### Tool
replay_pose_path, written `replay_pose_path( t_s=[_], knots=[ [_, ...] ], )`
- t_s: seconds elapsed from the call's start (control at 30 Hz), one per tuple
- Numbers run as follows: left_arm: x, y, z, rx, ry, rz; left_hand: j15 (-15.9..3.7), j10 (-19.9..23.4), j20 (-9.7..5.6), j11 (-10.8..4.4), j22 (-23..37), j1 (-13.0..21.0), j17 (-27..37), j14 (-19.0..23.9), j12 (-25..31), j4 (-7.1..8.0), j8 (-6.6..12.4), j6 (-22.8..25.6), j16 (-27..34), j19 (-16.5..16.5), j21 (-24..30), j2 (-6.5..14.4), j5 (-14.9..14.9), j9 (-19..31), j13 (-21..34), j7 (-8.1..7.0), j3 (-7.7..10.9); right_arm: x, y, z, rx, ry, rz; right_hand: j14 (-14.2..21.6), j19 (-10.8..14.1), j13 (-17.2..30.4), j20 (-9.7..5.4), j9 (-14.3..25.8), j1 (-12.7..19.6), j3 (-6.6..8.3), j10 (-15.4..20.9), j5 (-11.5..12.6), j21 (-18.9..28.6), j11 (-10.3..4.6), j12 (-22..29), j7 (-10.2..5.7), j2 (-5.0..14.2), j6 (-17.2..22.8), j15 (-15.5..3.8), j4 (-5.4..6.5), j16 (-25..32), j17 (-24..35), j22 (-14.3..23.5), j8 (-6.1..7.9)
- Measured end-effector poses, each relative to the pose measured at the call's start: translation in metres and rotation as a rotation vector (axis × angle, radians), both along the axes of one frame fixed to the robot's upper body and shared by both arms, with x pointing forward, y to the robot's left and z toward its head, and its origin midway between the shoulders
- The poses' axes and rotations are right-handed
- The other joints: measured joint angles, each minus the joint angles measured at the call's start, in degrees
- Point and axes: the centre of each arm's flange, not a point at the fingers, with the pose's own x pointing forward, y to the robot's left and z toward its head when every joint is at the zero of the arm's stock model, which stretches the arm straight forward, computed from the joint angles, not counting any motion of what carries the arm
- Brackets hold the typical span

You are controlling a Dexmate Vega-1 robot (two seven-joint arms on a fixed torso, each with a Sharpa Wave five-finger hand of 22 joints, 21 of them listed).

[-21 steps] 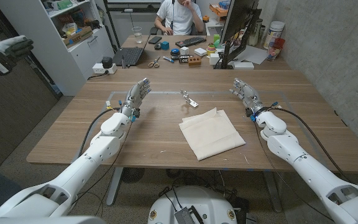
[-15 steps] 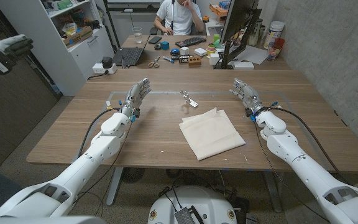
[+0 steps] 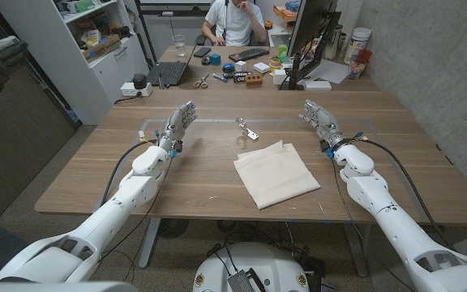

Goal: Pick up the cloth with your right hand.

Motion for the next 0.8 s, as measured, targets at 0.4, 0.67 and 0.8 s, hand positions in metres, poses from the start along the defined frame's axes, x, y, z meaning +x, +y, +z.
replay_pose_path(
  t_s=[0.4,0.67,0.8],
  knots=[
    [0.001,0.000,0.014,0.015,-0.020,-0.001,0.00,0.0,0.21,0.00,0.0,0.0,0.0,0.0,0.0,-0.13,0.00,0.0,0.0,0.2,0.0,0.0,0.0,0.0,-0.3,0.00,0.13,-0.029,-0.002,-0.009,-0.022,-0.065,-0.005,0.6,0.5,0.0,-0.10,0.0,0.3,0.00,0.5,0.0,0.0,0.09,0.5,-0.11,-0.32,0.5,0.00,0.00,0.2,-0.3,0.3,0.00],
    [0.006,-0.001,0.016,0.026,-0.016,-0.009,-0.01,0.0,0.21,-0.01,0.0,0.0,0.0,0.0,0.0,-0.13,0.22,0.0,0.0,0.2,0.0,0.0,0.0,0.0,-0.3,-0.01,0.13,-0.052,-0.003,-0.019,-0.067,-0.091,-0.015,1.2,0.7,0.0,0.09,-0.2,0.3,0.18,0.8,0.0,-0.4,0.38,0.4,0.09,-0.32,0.7,0.00,-0.18,0.2,-0.3,0.3,0.00],
    [0.008,0.000,0.017,0.024,-0.013,-0.006,0.00,0.0,0.20,-0.01,0.0,0.0,0.0,0.0,0.0,-0.13,0.22,0.0,0.0,0.2,0.0,0.0,0.0,0.0,-0.3,-0.01,0.13,-0.051,-0.001,-0.020,-0.080,-0.089,-0.013,1.2,0.7,0.0,0.09,-0.2,0.5,0.00,1.0,0.0,-0.4,0.24,0.5,0.07,-0.46,0.7,0.00,-0.49,0.2,-0.3,0.3,0.00]
  ],
)
